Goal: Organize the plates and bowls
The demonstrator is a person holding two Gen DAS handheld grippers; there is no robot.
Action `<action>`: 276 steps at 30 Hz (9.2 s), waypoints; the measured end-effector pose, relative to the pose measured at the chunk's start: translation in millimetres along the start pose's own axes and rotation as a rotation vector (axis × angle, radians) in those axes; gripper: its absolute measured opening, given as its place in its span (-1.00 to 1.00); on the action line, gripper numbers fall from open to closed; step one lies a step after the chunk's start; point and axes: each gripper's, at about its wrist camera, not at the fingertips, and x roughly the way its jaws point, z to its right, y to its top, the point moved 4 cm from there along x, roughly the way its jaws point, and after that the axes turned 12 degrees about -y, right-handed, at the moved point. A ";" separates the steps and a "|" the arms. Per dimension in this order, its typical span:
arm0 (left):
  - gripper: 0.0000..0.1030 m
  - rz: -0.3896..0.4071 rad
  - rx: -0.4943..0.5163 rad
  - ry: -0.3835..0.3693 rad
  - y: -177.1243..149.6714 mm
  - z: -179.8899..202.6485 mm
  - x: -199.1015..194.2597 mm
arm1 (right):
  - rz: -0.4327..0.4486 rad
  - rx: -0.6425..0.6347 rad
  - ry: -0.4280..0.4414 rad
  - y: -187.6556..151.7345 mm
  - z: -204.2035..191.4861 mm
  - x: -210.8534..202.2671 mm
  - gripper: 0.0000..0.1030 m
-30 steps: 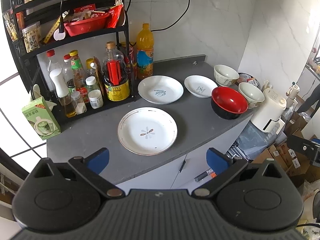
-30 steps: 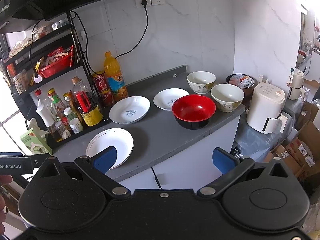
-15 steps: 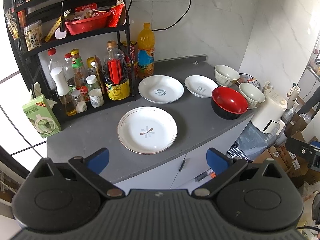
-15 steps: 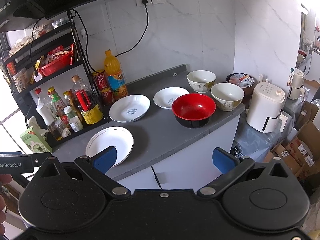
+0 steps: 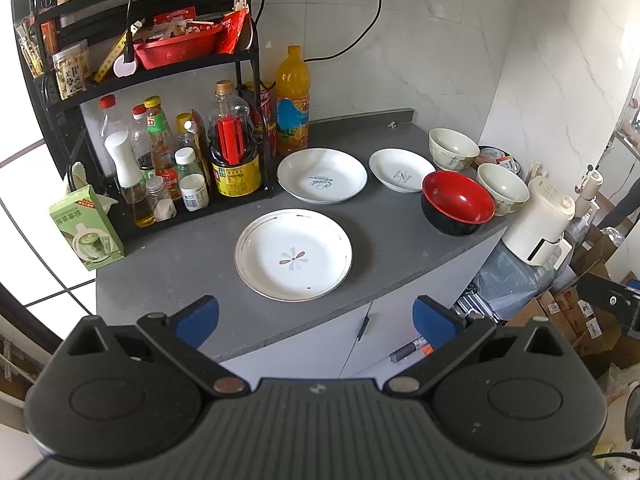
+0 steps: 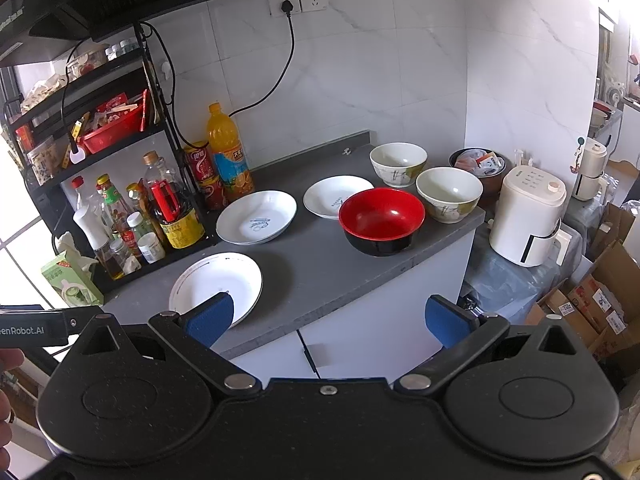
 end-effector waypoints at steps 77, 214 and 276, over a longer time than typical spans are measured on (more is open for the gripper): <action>0.97 -0.191 0.165 -0.129 176.3 75.5 311.0 | -0.110 0.220 -0.159 107.7 78.8 244.3 1.00; -0.79 -0.389 -0.079 -0.209 187.6 140.6 444.4 | -0.264 0.297 0.066 115.8 97.4 379.1 -0.54; 0.07 -0.382 -0.138 -0.015 192.7 155.0 458.6 | -0.348 0.148 0.180 119.4 113.6 405.8 -0.19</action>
